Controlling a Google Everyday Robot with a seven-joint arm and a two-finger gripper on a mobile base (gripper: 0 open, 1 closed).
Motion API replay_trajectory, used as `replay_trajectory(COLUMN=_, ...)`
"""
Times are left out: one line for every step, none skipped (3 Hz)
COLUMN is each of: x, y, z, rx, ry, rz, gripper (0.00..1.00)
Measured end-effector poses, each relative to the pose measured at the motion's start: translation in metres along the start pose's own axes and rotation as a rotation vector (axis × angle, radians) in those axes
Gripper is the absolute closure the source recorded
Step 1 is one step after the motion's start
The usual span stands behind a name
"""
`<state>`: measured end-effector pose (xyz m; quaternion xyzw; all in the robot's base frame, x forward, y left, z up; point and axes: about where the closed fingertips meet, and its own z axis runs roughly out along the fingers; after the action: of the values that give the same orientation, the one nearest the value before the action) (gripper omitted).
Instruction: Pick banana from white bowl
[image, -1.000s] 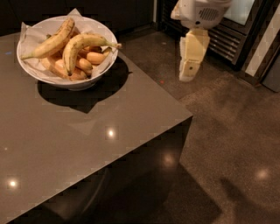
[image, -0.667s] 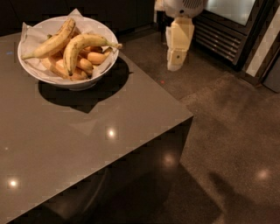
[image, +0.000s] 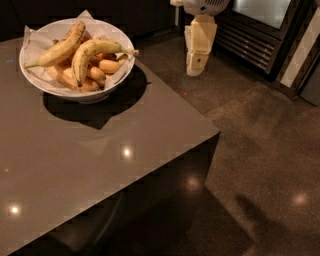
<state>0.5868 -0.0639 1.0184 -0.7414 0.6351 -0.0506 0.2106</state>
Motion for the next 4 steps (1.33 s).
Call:
replay_trajectory(x=-0.016, y=-0.023, z=0.007, rx=0.012, ry=-0.032, rz=-0.048, gripper=0.0)
replay_trajectory(x=-0.036, y=-0.048, z=0.02, rx=0.004, ry=-0.036, rz=-0.112, gripper=0.0)
replay_trajectory(x=-0.059, y=-0.066, z=0.036, rx=0.001, ry=-0.017, rz=-0.162, gripper=0.0)
replay_trajectory(x=-0.064, y=-0.07, z=0.038, rx=0.021, ry=-0.041, rz=-0.169, gripper=0.0)
